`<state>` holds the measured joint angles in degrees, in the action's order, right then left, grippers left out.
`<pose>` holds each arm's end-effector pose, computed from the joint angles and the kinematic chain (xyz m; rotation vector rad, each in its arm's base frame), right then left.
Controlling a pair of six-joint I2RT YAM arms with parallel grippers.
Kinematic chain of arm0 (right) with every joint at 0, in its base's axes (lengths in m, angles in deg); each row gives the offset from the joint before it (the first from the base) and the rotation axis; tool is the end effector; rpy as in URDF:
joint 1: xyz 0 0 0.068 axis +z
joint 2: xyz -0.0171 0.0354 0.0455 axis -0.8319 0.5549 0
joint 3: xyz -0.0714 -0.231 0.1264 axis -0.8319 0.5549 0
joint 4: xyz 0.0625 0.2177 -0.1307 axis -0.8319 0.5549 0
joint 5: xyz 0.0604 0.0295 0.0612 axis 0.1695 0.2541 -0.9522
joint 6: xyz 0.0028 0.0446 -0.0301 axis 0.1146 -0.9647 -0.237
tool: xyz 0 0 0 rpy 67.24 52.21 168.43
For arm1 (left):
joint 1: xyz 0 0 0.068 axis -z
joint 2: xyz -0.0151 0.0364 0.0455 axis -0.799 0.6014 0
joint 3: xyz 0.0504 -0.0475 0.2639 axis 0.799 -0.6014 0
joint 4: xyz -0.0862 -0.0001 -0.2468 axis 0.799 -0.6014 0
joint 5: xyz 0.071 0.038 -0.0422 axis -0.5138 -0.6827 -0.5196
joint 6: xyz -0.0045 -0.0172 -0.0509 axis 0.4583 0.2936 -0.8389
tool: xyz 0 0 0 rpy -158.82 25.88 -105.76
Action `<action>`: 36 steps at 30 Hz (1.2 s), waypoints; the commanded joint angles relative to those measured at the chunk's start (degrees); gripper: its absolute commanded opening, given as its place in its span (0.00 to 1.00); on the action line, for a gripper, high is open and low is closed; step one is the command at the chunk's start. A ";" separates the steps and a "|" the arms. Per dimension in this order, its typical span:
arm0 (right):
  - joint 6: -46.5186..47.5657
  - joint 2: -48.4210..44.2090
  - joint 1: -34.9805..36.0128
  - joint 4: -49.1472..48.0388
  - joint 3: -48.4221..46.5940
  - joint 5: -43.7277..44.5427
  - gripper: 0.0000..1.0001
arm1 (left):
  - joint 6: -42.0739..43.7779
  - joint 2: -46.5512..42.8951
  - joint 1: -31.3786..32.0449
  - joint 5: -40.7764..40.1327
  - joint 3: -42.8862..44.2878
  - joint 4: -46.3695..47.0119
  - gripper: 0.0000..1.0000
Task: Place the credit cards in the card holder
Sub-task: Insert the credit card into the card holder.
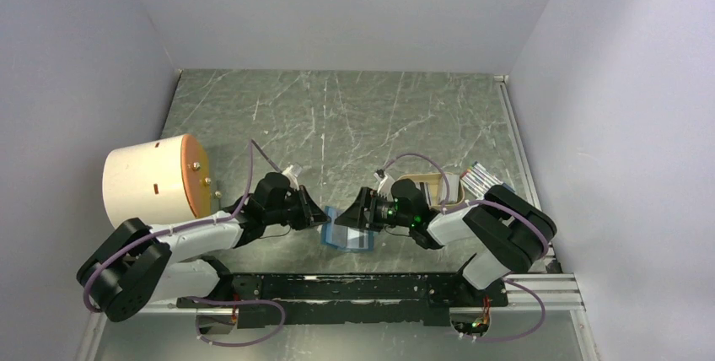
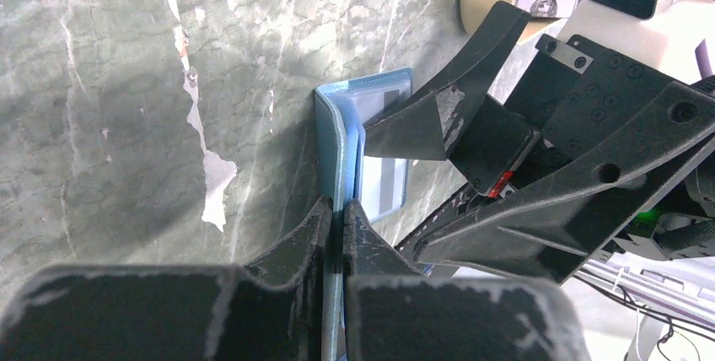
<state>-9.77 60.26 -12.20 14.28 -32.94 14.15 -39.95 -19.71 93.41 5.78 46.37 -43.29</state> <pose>0.1646 0.1803 0.1195 -0.0752 2.3090 1.4709 0.1579 -0.1476 0.1484 -0.2239 2.4717 -1.2002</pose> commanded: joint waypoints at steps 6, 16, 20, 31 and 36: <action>2.82 -0.69 0.46 5.59 -3.68 1.00 0.76 | 1.05 2.39 0.68 2.16 2.26 1.06 0.09; 0.60 4.88 2.59 0.55 -6.35 0.45 0.78 | 1.05 -3.49 1.28 -3.15 1.37 -4.87 0.09; 4.16 1.12 2.60 9.10 -6.04 4.00 0.75 | 1.72 -1.86 1.27 -3.30 1.22 -5.59 0.09; 10.35 -9.28 2.18 26.22 -5.50 12.29 0.76 | 3.14 1.01 1.23 -5.52 1.83 -7.84 0.09; 14.07 -16.19 1.10 42.76 -10.77 17.06 0.78 | 3.30 0.85 1.23 -6.36 1.39 -7.56 0.09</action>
<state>-0.04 48.98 -10.17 41.77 -39.26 25.53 -38.03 -18.99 94.13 1.65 47.51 -49.36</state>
